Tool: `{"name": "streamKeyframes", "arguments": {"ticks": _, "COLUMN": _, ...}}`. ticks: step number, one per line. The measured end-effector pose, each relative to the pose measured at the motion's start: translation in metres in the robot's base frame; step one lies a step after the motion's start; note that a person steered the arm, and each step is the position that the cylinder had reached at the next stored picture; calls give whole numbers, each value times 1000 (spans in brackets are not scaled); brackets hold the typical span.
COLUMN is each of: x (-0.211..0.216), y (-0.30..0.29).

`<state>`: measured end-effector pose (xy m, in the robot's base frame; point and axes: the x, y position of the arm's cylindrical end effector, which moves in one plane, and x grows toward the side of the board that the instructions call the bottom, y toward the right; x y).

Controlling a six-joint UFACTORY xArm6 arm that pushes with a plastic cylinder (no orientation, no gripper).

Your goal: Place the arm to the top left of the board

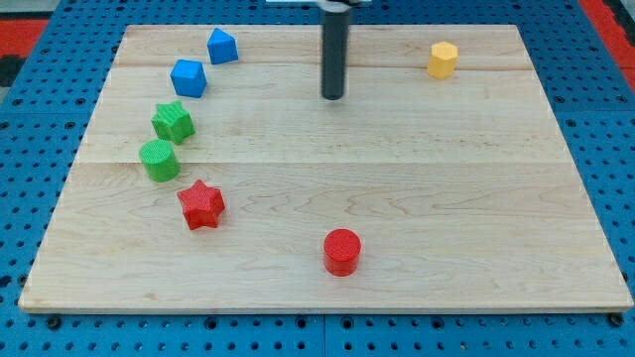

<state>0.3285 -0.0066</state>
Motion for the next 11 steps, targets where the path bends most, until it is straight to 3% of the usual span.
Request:
{"name": "streamKeyframes", "arguments": {"ticks": 4, "x": 12, "y": -169}}
{"name": "streamKeyframes", "arguments": {"ticks": 5, "x": -10, "y": -225}}
{"name": "streamKeyframes", "arguments": {"ticks": 7, "x": -101, "y": -207}}
{"name": "streamKeyframes", "arguments": {"ticks": 8, "x": -100, "y": -154}}
{"name": "streamKeyframes", "arguments": {"ticks": 11, "x": -91, "y": -110}}
